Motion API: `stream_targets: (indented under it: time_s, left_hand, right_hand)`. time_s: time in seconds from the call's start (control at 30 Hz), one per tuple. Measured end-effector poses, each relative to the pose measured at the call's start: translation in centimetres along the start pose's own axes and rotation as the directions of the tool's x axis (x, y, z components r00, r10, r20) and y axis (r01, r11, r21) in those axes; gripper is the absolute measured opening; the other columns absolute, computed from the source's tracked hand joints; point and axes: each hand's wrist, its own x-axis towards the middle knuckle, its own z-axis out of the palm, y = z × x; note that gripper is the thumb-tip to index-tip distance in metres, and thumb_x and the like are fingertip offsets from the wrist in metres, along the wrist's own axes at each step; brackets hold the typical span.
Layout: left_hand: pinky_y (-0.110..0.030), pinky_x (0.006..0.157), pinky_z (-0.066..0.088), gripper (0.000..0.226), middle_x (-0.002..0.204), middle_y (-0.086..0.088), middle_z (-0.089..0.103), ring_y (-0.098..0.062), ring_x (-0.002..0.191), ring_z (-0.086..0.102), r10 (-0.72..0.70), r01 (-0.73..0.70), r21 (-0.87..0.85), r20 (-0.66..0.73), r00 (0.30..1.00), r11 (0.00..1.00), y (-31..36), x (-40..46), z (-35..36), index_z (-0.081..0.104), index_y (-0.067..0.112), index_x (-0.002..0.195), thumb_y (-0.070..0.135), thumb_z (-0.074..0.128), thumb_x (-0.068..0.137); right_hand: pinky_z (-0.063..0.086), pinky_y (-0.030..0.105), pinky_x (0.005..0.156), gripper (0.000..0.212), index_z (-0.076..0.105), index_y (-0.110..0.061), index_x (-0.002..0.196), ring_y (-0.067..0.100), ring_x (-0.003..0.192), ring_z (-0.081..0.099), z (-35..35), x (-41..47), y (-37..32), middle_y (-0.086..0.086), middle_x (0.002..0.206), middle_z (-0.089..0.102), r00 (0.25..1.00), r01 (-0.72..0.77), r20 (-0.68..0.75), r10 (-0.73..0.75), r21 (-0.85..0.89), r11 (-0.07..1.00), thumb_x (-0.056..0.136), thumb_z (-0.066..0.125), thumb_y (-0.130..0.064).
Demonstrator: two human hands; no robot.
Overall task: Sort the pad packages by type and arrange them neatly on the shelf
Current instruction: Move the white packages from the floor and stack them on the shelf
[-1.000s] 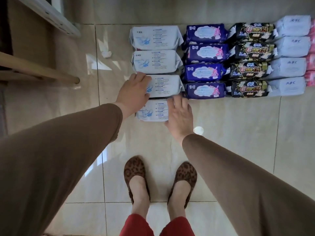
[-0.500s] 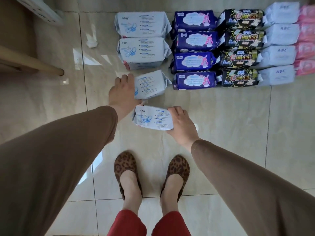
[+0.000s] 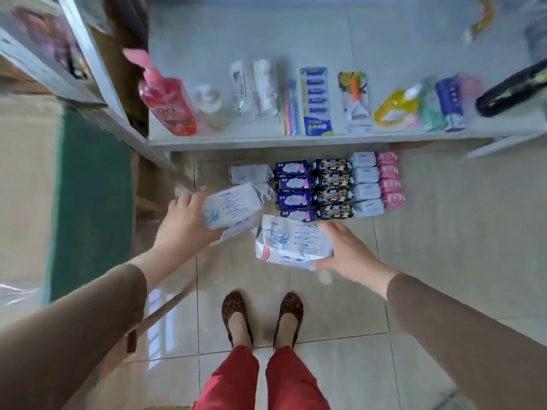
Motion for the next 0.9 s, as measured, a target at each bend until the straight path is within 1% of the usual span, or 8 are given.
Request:
stream_targets:
  time_s: [0.1, 0.17, 0.27, 0.37, 0.5, 0.6, 0.77, 0.9]
  left_hand:
    - [-0.042, 0.087, 0.046, 0.087, 0.114, -0.002, 0.046, -0.027, 0.102, 0.046, 0.073, -0.078, -0.056, -0.088, 0.993, 0.995, 3.4, -3.3, -11.3, 0.044, 0.022, 0.130, 0.064, 0.073, 0.060]
    - [-0.042, 0.089, 0.047, 0.085, 0.114, 0.000, 0.044, -0.026, 0.104, 0.046, 0.124, -0.137, -0.069, -0.167, 0.978, 0.988, 5.4, -4.8, -17.7, 0.042, 0.025, 0.131, 0.064, 0.071, 0.061]
    - [-0.040, 0.094, 0.045, 0.088, 0.121, 0.002, 0.043, -0.024, 0.111, 0.046, 0.155, -0.170, -0.046, -0.235, 0.960, 0.984, 8.5, -6.4, -26.8, 0.038, 0.027, 0.137, 0.061, 0.076, 0.065]
    - [-0.035, 0.091, 0.043, 0.089, 0.119, 0.006, 0.043, -0.019, 0.110, 0.045, 0.194, -0.218, -0.037, -0.334, 0.922, 0.975, 10.8, -6.2, -33.8, 0.039, 0.027, 0.139, 0.061, 0.076, 0.065]
    - [-0.035, 0.088, 0.041, 0.089, 0.116, 0.009, 0.045, -0.015, 0.105, 0.039, 0.254, -0.261, 0.039, -0.403, 0.879, 0.965, 13.4, -2.8, -40.2, 0.040, 0.030, 0.137, 0.066, 0.073, 0.063]
    - [-0.033, 0.088, 0.038, 0.089, 0.111, 0.013, 0.044, -0.011, 0.101, 0.031, 0.275, -0.278, 0.059, -0.433, 0.858, 0.959, 15.3, 1.3, -43.7, 0.043, 0.031, 0.137, 0.069, 0.072, 0.061]
    - [-0.032, 0.092, 0.034, 0.087, 0.116, 0.004, 0.047, -0.017, 0.102, 0.034, 0.228, -0.242, 0.034, -0.481, 0.847, 0.970, 17.8, 8.3, -48.5, 0.050, 0.027, 0.135, 0.061, 0.079, 0.060]
    - [-0.031, 0.092, 0.030, 0.081, 0.121, -0.003, 0.048, -0.027, 0.110, 0.041, 0.166, -0.171, 0.035, -0.490, 0.856, 0.985, 18.5, 13.5, -52.0, 0.050, 0.020, 0.135, 0.050, 0.083, 0.067]
  right_hand:
    - [0.038, 0.030, 0.077, 0.090, 0.039, -0.035, 0.137, 0.007, 0.111, 0.046, -10.0, -5.3, -6.2, -0.015, 0.127, 0.041, 0.998, 0.042, -0.047, -0.043, -0.029, 0.999, 0.062, 0.085, -0.055]
    - [0.037, 0.029, 0.081, 0.092, 0.039, -0.037, 0.137, 0.005, 0.114, 0.045, -15.8, -8.3, -9.4, -0.017, 0.127, 0.040, 0.993, 0.078, -0.092, -0.079, -0.013, 0.997, 0.061, 0.086, -0.055]
    - [0.035, 0.028, 0.095, 0.096, 0.036, -0.038, 0.143, 0.005, 0.129, 0.040, -23.5, -12.7, -13.4, -0.018, 0.144, 0.036, 0.975, 0.127, -0.184, -0.121, 0.020, 0.992, 0.063, 0.086, -0.054]
    - [0.033, 0.028, 0.098, 0.100, 0.031, -0.042, 0.144, 0.000, 0.127, 0.036, -29.8, -15.1, -16.4, -0.021, 0.148, 0.033, 0.947, 0.180, -0.269, -0.177, -0.014, 0.984, 0.061, 0.081, -0.064]
    - [0.045, 0.031, 0.091, 0.090, 0.037, -0.040, 0.136, 0.005, 0.114, 0.053, -36.8, -15.0, -18.1, -0.020, 0.136, 0.046, 0.900, 0.249, -0.367, -0.235, -0.008, 0.968, 0.061, 0.083, -0.061]
    - [0.046, 0.023, 0.077, 0.084, 0.040, -0.042, 0.129, -0.002, 0.097, 0.058, -41.5, -13.1, -18.5, -0.020, 0.122, 0.053, 0.865, 0.290, -0.415, -0.282, -0.044, 0.956, 0.060, 0.082, -0.062]
    - [0.052, 0.036, 0.084, 0.076, 0.042, -0.041, 0.125, 0.005, 0.093, 0.061, -48.0, -7.8, -19.9, -0.016, 0.119, 0.052, 0.810, 0.369, -0.469, -0.352, -0.059, 0.928, 0.063, 0.086, -0.054]
    - [0.049, 0.029, 0.080, 0.073, 0.043, -0.042, 0.121, 0.002, 0.090, 0.059, -51.2, -3.1, -22.1, -0.014, 0.116, 0.052, 0.796, 0.402, -0.475, -0.376, -0.051, 0.914, 0.064, 0.087, -0.051]
